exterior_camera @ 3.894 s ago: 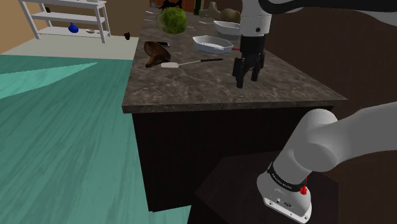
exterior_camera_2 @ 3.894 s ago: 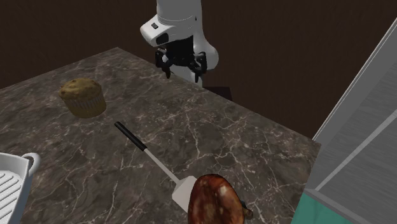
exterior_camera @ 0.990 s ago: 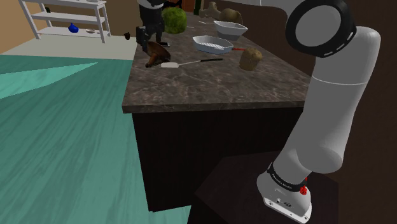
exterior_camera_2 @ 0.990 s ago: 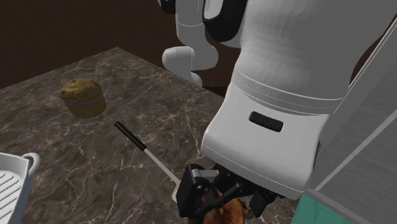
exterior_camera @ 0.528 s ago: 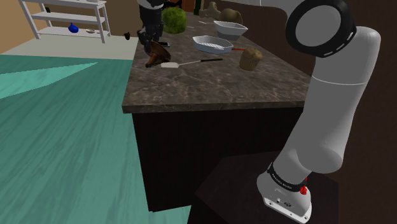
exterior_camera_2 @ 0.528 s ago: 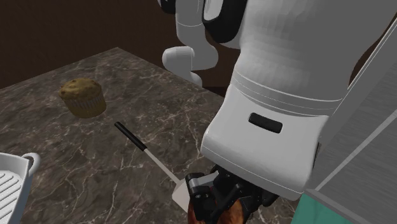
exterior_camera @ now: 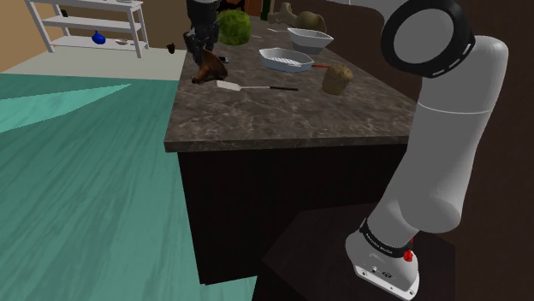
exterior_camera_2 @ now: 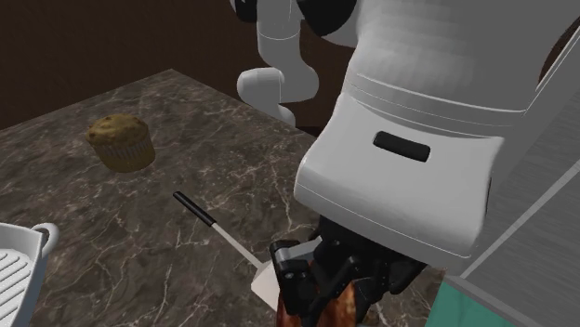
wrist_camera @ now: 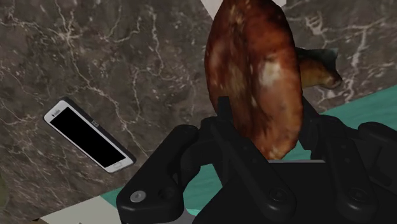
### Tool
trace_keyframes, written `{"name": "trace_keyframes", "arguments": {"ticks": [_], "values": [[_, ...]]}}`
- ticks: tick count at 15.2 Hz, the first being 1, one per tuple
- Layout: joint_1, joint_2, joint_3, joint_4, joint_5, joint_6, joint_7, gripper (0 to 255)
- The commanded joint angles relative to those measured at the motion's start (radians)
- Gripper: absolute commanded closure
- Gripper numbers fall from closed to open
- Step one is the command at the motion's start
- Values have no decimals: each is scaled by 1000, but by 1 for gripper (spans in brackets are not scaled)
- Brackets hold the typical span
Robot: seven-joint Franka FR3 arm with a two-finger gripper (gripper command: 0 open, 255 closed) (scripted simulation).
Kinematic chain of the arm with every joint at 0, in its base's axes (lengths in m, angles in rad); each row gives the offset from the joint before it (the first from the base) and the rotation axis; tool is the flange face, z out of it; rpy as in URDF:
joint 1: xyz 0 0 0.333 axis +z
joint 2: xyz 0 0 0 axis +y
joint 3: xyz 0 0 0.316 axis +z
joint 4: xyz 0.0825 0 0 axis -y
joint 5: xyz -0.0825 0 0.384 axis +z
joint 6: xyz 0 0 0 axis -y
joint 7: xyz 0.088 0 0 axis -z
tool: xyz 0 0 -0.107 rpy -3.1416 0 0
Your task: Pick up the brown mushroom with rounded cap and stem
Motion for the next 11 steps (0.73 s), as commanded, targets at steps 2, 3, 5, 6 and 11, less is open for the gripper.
{"name": "trace_keyframes", "arguments": {"ticks": [2, 3, 5, 6, 11], "values": [[2, 11, 0, 58, 1, -46, -8, 255], [3, 16, 0, 79, 1, -62, -11, 255], [5, 29, 1, 125, 1, -95, -16, 255], [6, 36, 1, 149, 1, -112, -19, 255], [10, 73, 0, 263, 0, -187, -32, 255]]}}
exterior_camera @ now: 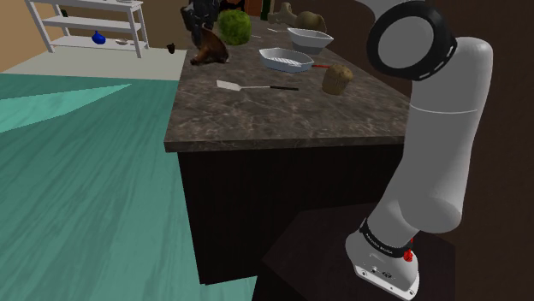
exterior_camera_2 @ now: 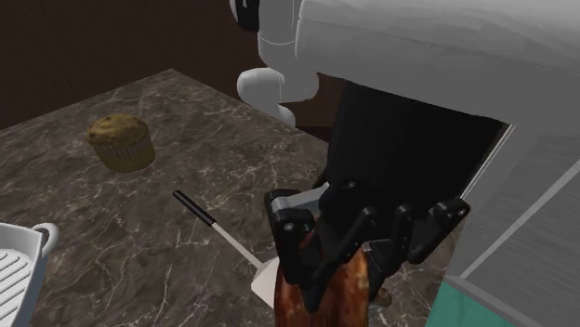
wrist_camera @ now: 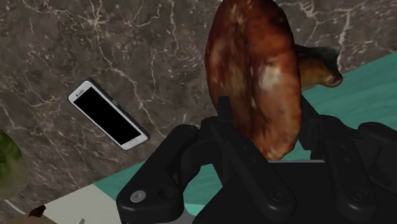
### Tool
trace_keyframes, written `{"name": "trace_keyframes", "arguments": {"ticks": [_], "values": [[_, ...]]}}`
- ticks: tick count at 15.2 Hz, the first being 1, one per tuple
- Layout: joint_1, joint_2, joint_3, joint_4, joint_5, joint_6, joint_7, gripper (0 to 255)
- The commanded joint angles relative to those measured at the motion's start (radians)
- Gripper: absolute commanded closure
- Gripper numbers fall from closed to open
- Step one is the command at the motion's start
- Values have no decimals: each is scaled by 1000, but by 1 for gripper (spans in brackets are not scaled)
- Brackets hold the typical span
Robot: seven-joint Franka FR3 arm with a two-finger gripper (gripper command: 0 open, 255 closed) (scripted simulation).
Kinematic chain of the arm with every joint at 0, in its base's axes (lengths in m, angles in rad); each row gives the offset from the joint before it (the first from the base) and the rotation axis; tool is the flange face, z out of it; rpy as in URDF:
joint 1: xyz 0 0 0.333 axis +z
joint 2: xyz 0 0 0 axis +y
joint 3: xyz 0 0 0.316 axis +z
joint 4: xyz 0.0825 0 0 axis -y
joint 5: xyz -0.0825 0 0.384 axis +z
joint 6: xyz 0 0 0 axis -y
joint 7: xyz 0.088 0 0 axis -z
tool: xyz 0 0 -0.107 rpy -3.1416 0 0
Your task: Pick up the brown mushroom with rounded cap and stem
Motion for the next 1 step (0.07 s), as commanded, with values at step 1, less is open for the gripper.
{"name": "trace_keyframes", "arguments": {"ticks": [1], "values": [[1, 6, 0, 18, 0, -12, -2, 255]]}}
